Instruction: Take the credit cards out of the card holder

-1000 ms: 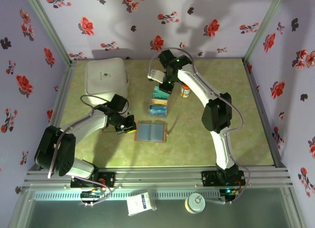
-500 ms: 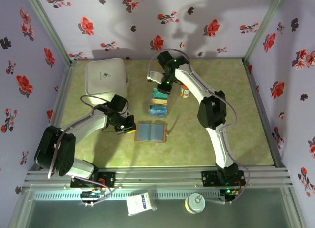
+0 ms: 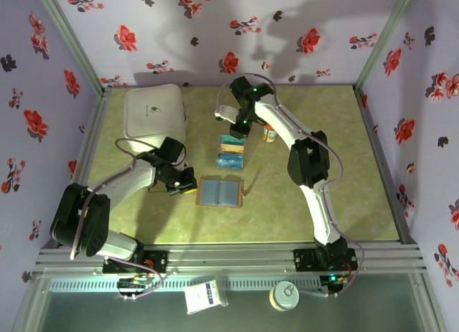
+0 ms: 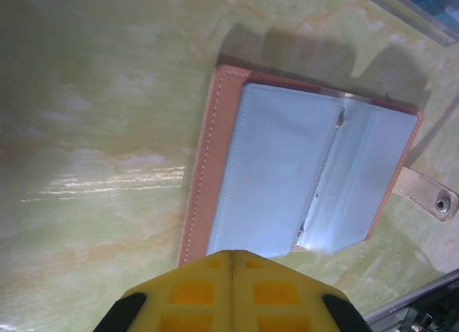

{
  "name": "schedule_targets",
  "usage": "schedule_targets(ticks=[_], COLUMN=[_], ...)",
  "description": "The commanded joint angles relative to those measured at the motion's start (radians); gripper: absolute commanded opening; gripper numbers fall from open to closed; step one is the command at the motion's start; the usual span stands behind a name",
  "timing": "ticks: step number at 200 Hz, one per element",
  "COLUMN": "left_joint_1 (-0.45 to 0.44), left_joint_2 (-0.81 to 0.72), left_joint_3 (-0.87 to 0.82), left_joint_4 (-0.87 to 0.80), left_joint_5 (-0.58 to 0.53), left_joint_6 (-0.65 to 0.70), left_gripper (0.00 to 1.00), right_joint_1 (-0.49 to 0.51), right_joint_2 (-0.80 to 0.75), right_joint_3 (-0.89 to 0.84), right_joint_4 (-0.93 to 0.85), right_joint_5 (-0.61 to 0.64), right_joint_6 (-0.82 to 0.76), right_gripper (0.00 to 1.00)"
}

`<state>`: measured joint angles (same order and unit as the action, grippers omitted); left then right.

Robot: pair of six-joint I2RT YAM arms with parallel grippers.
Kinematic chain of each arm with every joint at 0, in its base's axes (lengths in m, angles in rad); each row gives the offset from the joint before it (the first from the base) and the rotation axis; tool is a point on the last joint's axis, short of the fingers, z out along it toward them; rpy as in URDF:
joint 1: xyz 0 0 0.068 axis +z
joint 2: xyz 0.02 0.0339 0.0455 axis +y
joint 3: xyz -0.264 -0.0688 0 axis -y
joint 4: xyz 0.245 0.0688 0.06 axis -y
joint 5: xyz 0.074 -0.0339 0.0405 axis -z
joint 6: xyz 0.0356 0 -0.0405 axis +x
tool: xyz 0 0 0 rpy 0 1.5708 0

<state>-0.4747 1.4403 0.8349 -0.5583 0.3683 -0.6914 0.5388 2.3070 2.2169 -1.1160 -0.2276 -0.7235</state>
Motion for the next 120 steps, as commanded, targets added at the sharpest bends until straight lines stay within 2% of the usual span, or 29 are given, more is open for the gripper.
schedule_targets(ticks=[1, 59, 84, 115, 120], left_joint_1=[0.028, 0.107, 0.149, 0.222, 0.237], left_joint_2=[-0.006, -0.024, -0.051, -0.078, -0.080], left_joint_3=[0.031, 0.113, 0.116, 0.104, 0.104], left_joint_4=[-0.027, -0.067, -0.059, -0.039, -0.035], left_joint_5=[-0.046, -0.187, -0.249, -0.319, -0.320], left_joint_6=[0.052, 0.144, 0.180, 0.199, 0.200], left_gripper=[0.07, 0.41, 0.59, 0.74, 0.84], right_joint_1=[-0.024, -0.069, -0.092, -0.129, -0.137], right_joint_2=[-0.115, -0.374, -0.501, -0.659, -0.683], right_joint_3=[-0.084, -0.438, -0.616, -0.808, -0.839], right_joint_4=[0.067, 0.323, 0.448, 0.556, 0.569], right_joint_5=[0.025, 0.165, 0.235, 0.323, 0.332], right_joint_6=[0.067, 0.229, 0.305, 0.388, 0.393], right_gripper=[0.22, 0.33, 0.39, 0.55, 0.57])
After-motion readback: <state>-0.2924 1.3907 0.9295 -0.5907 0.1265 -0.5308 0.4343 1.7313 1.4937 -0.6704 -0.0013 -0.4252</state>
